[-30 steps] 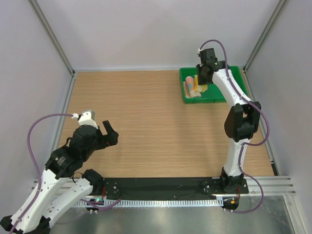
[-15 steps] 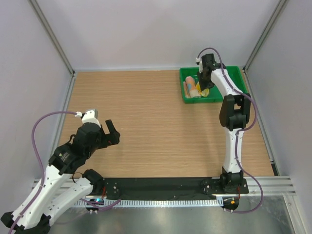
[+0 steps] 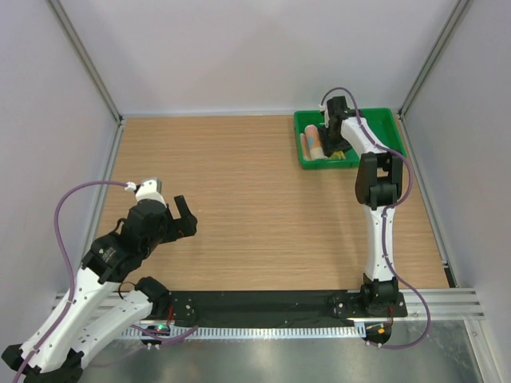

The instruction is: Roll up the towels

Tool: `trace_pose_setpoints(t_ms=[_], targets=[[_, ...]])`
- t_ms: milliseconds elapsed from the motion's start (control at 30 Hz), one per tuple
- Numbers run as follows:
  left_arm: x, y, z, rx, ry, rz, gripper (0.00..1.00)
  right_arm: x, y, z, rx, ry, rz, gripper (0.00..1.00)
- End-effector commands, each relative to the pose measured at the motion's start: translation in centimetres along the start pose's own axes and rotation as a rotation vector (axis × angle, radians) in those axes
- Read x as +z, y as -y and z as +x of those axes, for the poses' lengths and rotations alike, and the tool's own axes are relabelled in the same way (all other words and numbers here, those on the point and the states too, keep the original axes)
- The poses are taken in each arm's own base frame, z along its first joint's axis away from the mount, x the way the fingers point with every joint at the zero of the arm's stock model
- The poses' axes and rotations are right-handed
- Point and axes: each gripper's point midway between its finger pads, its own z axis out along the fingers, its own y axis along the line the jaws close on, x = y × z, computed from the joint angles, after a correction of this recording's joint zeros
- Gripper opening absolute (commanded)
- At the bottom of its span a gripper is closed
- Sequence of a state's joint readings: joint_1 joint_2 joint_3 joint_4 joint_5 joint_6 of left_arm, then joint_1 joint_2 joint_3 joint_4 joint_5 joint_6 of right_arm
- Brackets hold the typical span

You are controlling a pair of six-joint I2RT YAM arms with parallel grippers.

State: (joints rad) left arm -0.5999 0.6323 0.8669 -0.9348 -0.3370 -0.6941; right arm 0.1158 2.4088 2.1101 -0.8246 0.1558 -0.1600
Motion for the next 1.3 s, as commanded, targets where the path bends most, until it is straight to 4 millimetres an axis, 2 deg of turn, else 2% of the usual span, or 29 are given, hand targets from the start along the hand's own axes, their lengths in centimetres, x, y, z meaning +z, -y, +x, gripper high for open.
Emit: trace_pose_setpoints(t_ms=[0, 33, 167, 633, 933, 1067, 1167, 1267], targets=[[0.1, 0.2, -0.5, 0.012, 0.021, 0.007, 0.99, -0.9, 1.1, -0.8, 0.001, 0.023, 0.038, 0.59], [0.1, 0.2, -0.5, 0.011, 0.02, 0.008, 0.99, -1.5, 1.3, -1.1, 0.005, 0.036, 0.046, 0.65], [0.1, 0.2, -0.5, 0.01, 0.021, 0.007, 0.99, -2.9, 2.1, -1.9, 0.01, 0.056, 0.074, 0.75], [-0.1, 0.2, -0.6, 0.004, 0.031, 0.015, 0.99, -9.2, 2.7, -5.1, 0.059, 0.173, 0.052, 0.95], [-0.1, 0.2, -0.6, 0.003, 0.032, 0.012, 0.99, -11.2, 2.8, -5.6, 0.064, 0.197, 0.067, 0.99], [-0.1, 0.2, -0.7, 0.002, 0.035, 0.01, 1.0, -12.8, 2.5, -5.8, 0.054, 0.216, 0.082, 1.0], [0.0, 0.1, -0.6, 0.003, 0.031, 0.005, 1.0, -13.8, 2.5, -5.3, 0.074, 0.221, 0.086, 1.0], [-0.1, 0.0, -0.7, -0.001, 0.039, 0.004, 1.0, -13.9, 2.0, -4.3, 0.092, 0.212, 0.081, 1.0]])
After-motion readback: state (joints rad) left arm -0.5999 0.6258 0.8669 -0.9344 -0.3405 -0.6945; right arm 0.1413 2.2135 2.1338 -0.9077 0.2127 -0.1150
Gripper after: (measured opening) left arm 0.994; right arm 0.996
